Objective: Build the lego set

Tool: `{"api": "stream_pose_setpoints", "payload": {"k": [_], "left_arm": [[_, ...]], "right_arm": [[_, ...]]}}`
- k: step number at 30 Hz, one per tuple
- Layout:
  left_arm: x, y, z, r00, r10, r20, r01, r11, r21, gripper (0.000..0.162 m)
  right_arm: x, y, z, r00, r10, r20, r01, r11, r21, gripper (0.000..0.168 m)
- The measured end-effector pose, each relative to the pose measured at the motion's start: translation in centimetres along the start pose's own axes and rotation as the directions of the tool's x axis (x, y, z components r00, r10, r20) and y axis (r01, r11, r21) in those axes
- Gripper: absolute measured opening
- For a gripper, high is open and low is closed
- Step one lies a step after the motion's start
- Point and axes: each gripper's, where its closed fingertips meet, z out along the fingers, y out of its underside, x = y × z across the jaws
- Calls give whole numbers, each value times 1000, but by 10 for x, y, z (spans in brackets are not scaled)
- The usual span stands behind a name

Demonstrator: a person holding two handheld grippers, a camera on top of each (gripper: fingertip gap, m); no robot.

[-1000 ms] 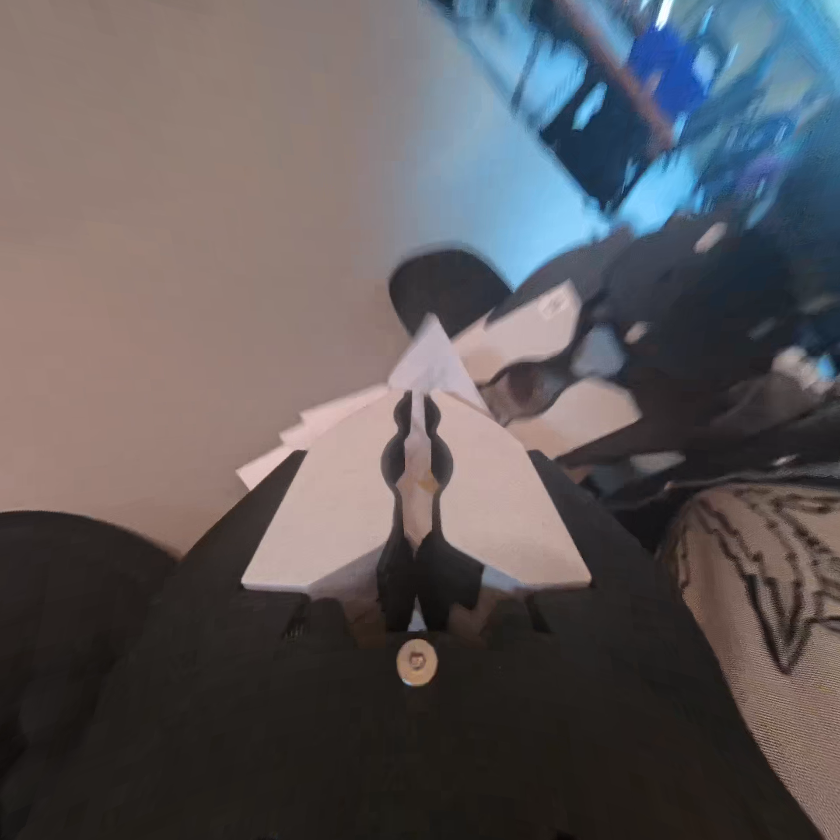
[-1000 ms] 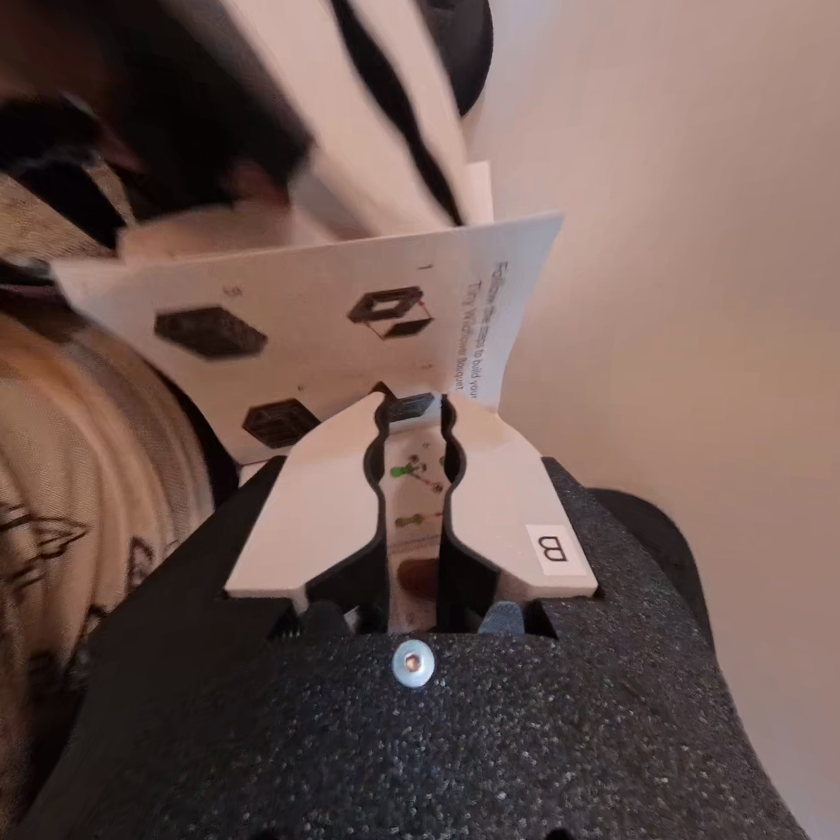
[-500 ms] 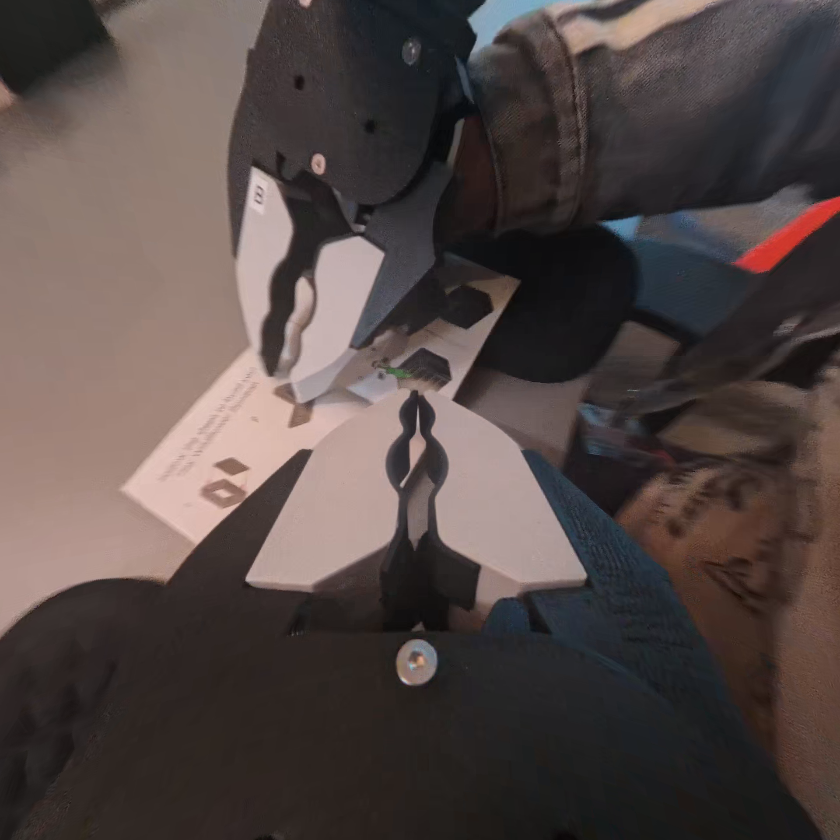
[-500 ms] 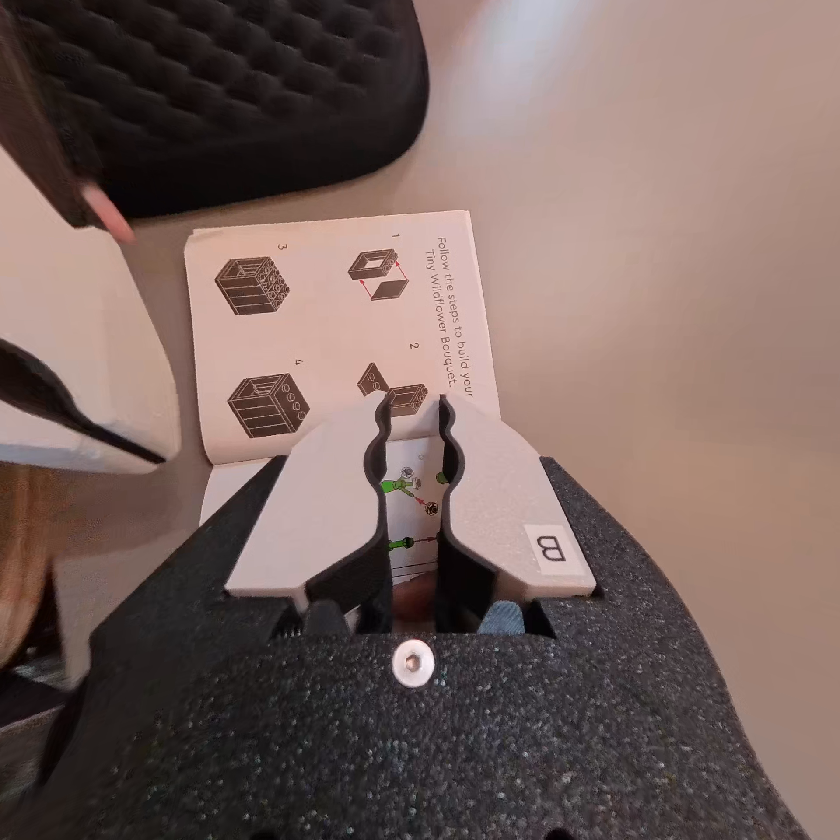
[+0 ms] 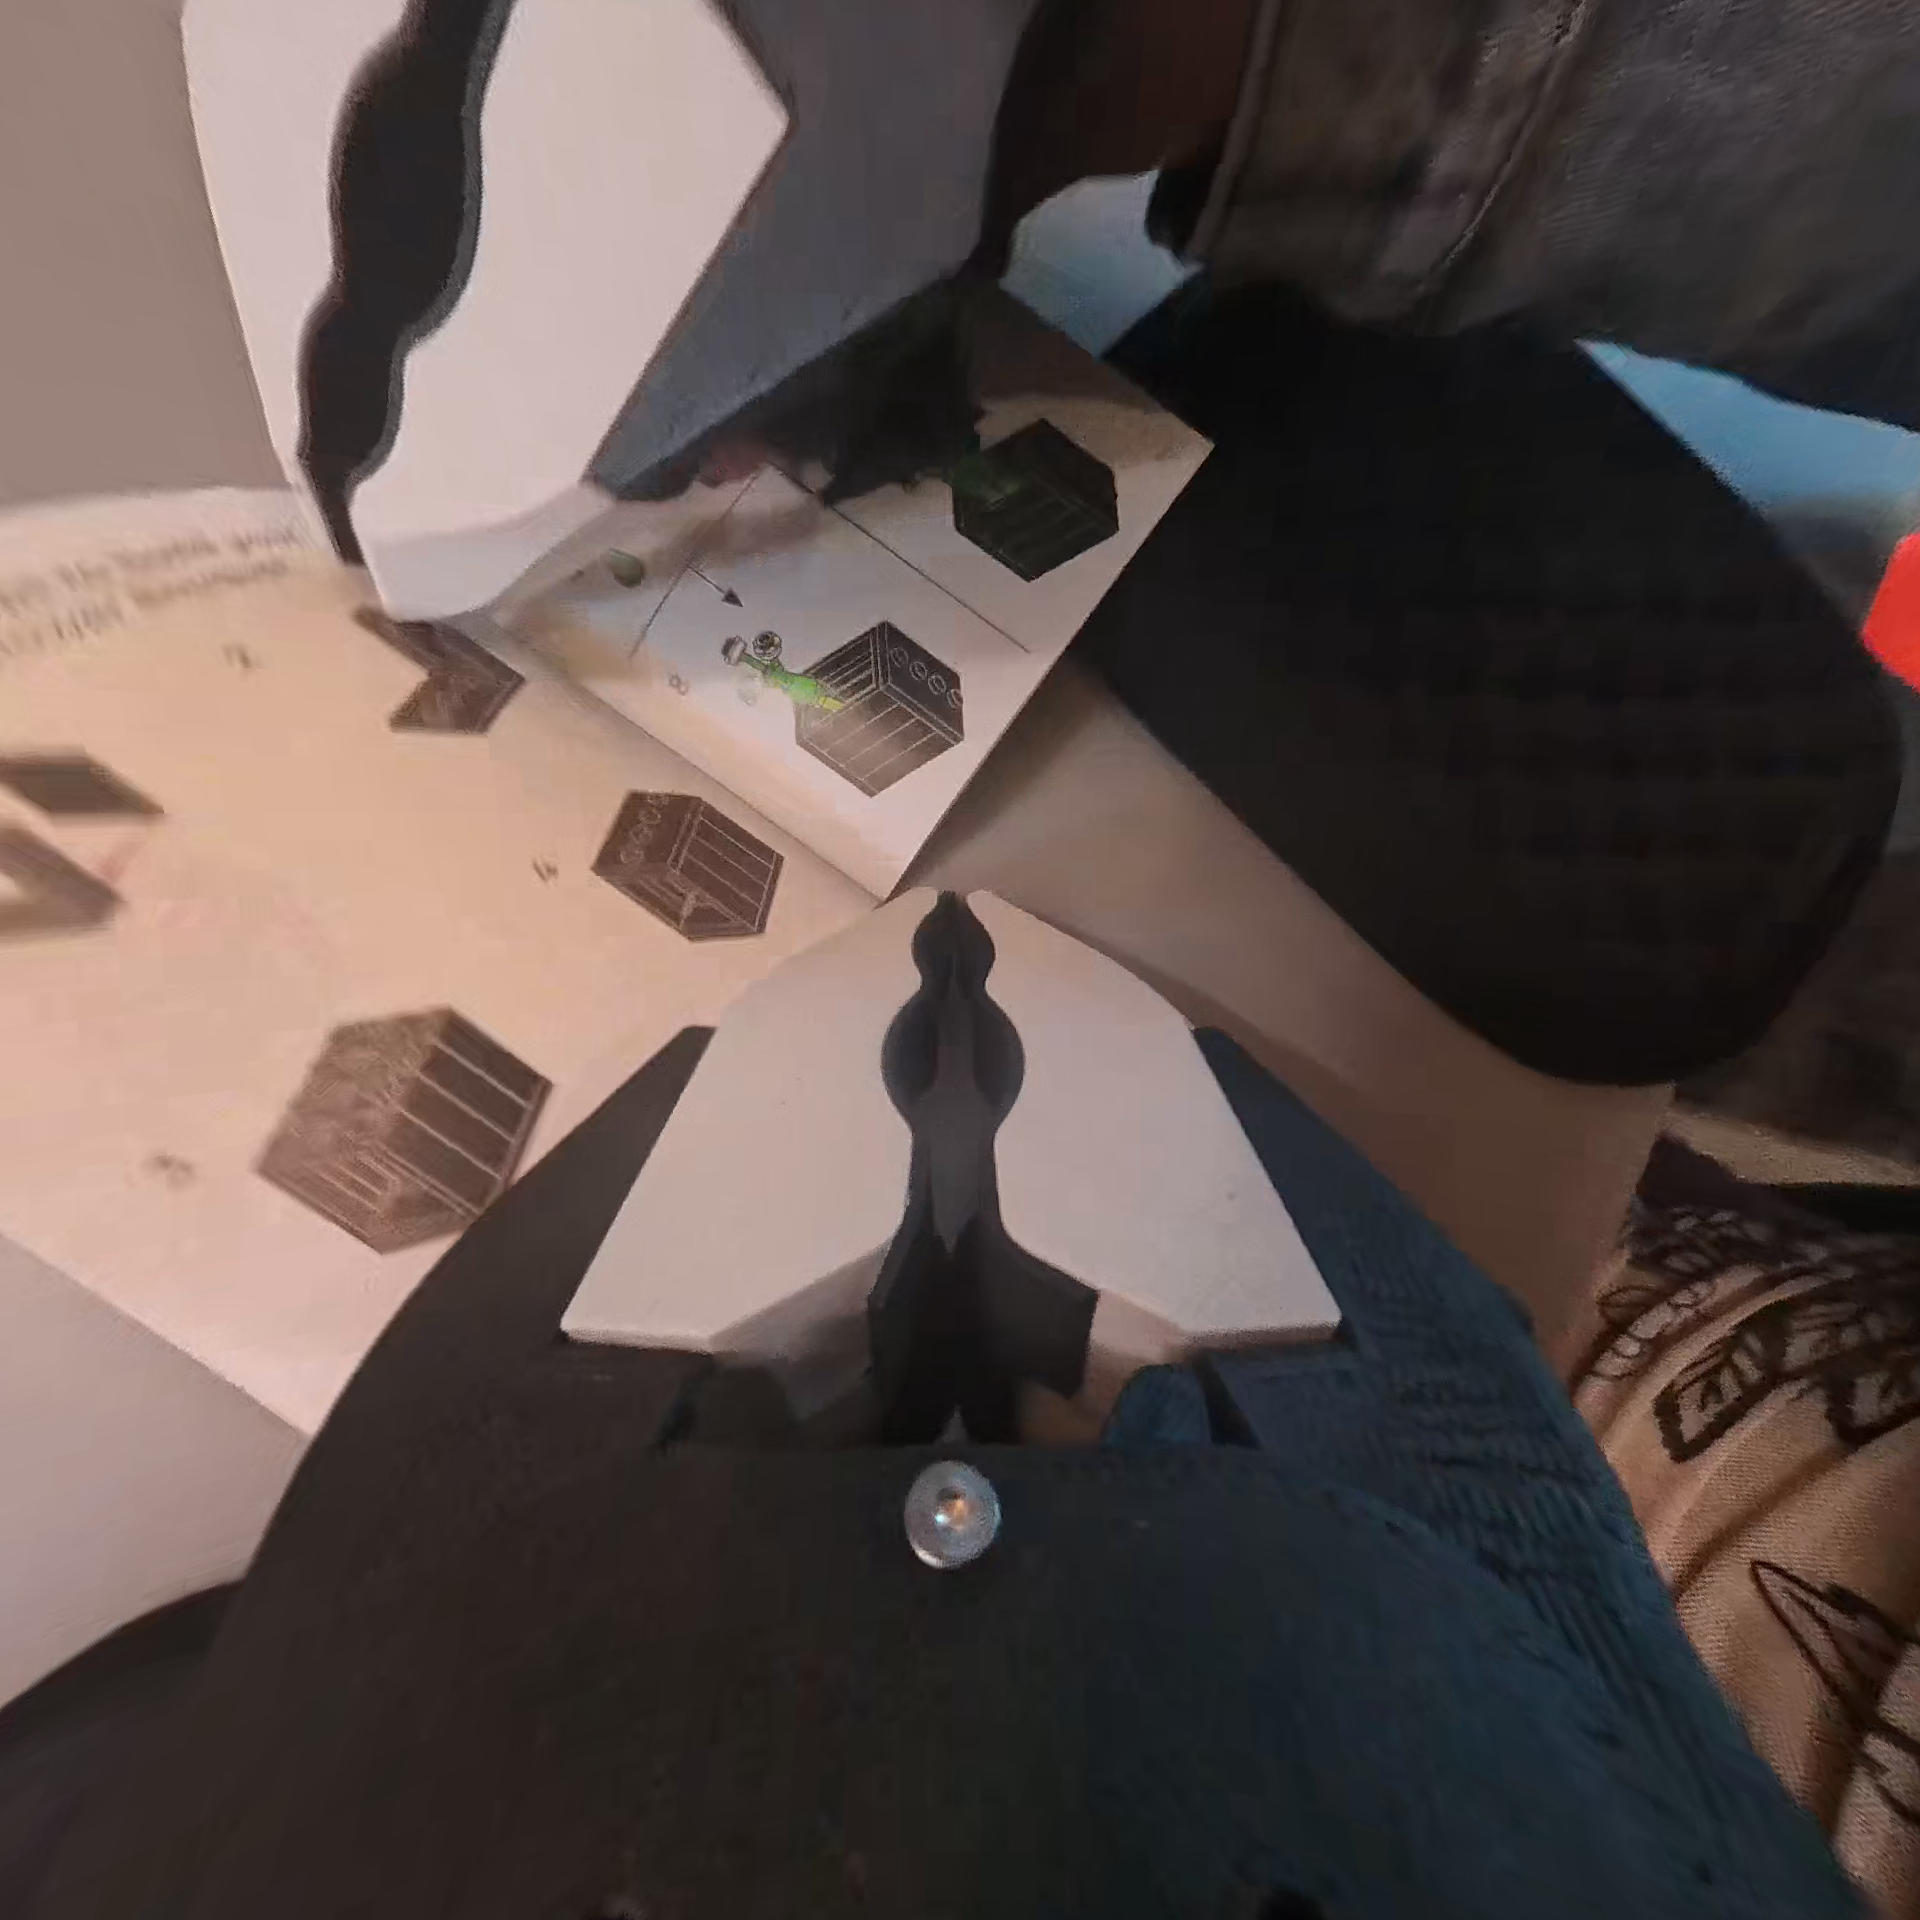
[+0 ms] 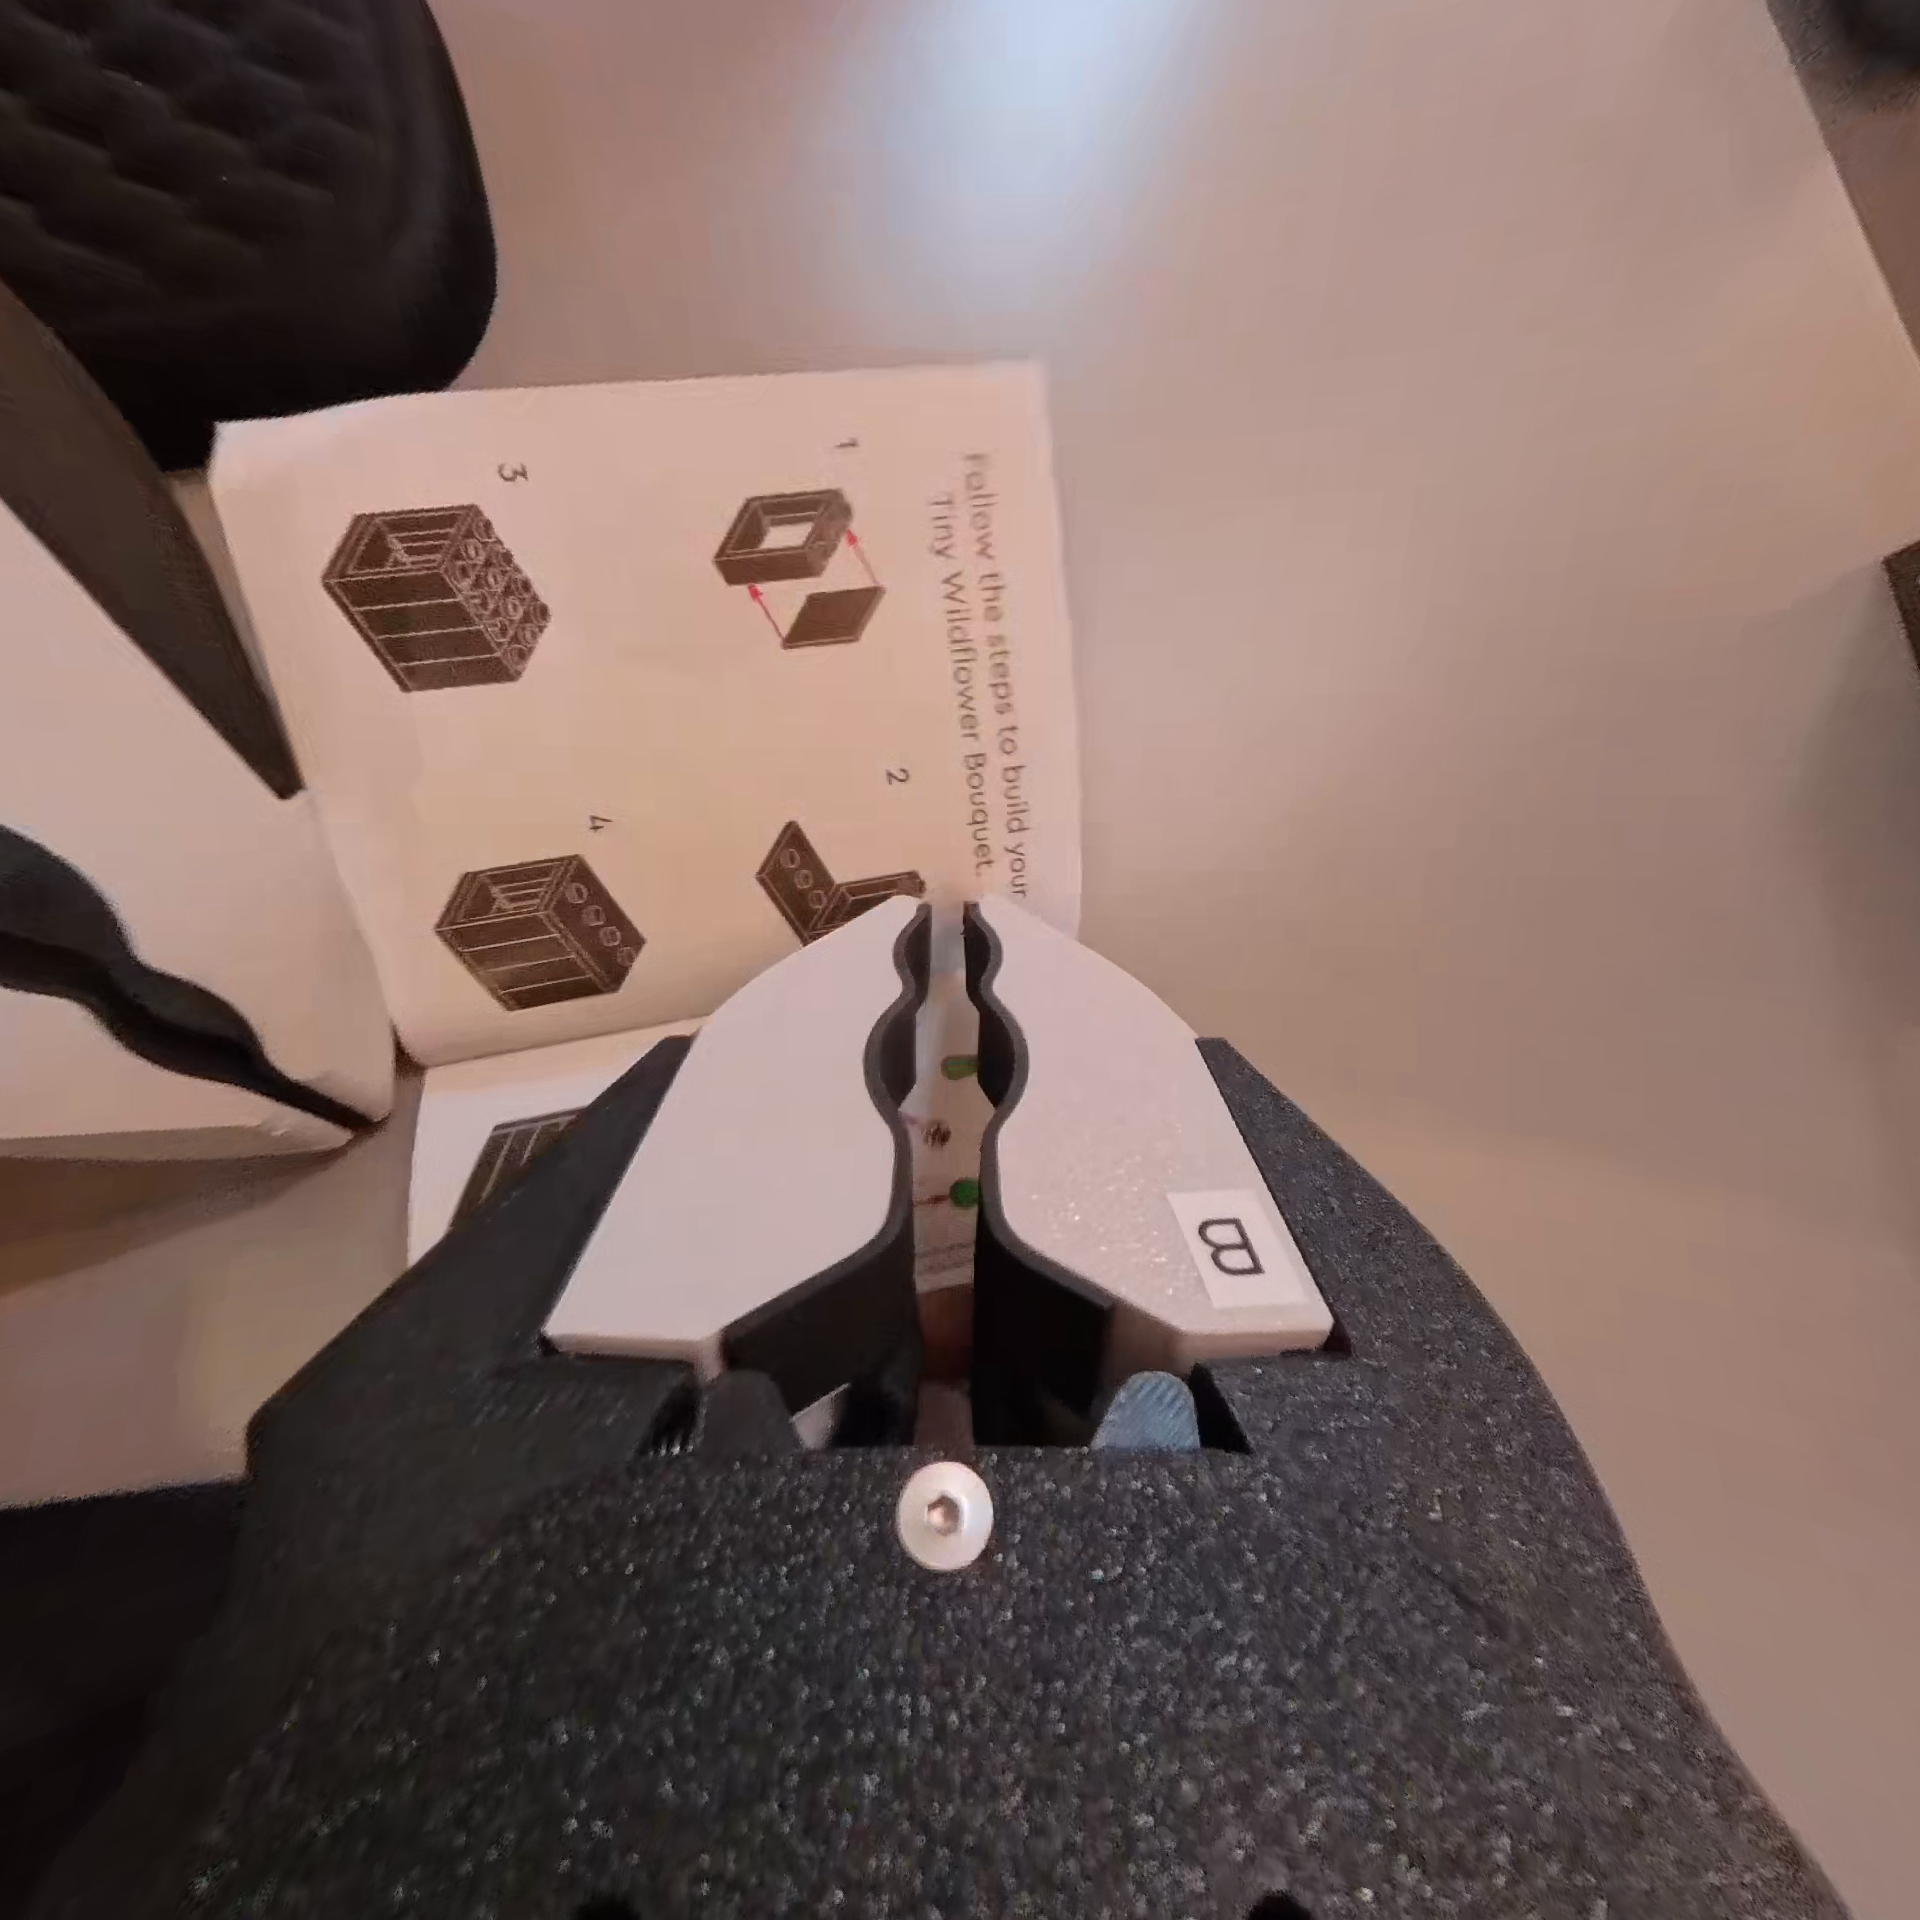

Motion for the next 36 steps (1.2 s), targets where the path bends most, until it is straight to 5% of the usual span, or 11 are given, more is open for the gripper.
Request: {"api": "stream_pose_setpoints", "payload": {"k": [1, 5, 7, 11, 14, 18, 23, 29, 36], "left_arm": [[-1, -2, 1, 1000, -15, -11, 15, 1000, 10, 1], [0, -5, 4, 1000, -4, -25, 4, 999, 33, 1], [7, -11, -1, 998, 8, -67, -3, 997, 81, 1], [5, -53, -65, 972, -66, -224, 150, 911, 384, 2], [-29, -70, -113, 961, -134, -243, 243, 828, 505, 3], [-10, -61, -90, 942, -107, -319, 216, 919, 330, 4], [-64, -31, -47, 991, 12, 132, -28, 992, 122, 1], [-52, 3, -20, 998, -35, -48, 31, 996, -82, 2], [-61, 1, -17, 986, -161, -53, 157, 985, -66, 2]], "right_arm": [[1, -2, -5, 1000, 12, 5, -12, 1000, -13, 7], [-8, -13, -22, 993, 121, 19, -119, 990, -73, 4], [-16, -2, -23, 968, 251, 8, -243, 944, -223, 14], [-35, 12, -16, 956, 284, 77, -248, 920, -304, 41], [-36, 9, -11, 938, 319, 133, -283, 930, -233, 42], [-39, 2, 2, 891, 396, 224, -370, 917, -150, 8], [-36, -3, 9, 881, 350, 318, -348, 935, -65, 0], [-26, -1, 10, 926, 136, 351, -146, 989, 3, 0], [-11, 0, 9, 932, 343, 114, -313, 924, -218, 2]]}}
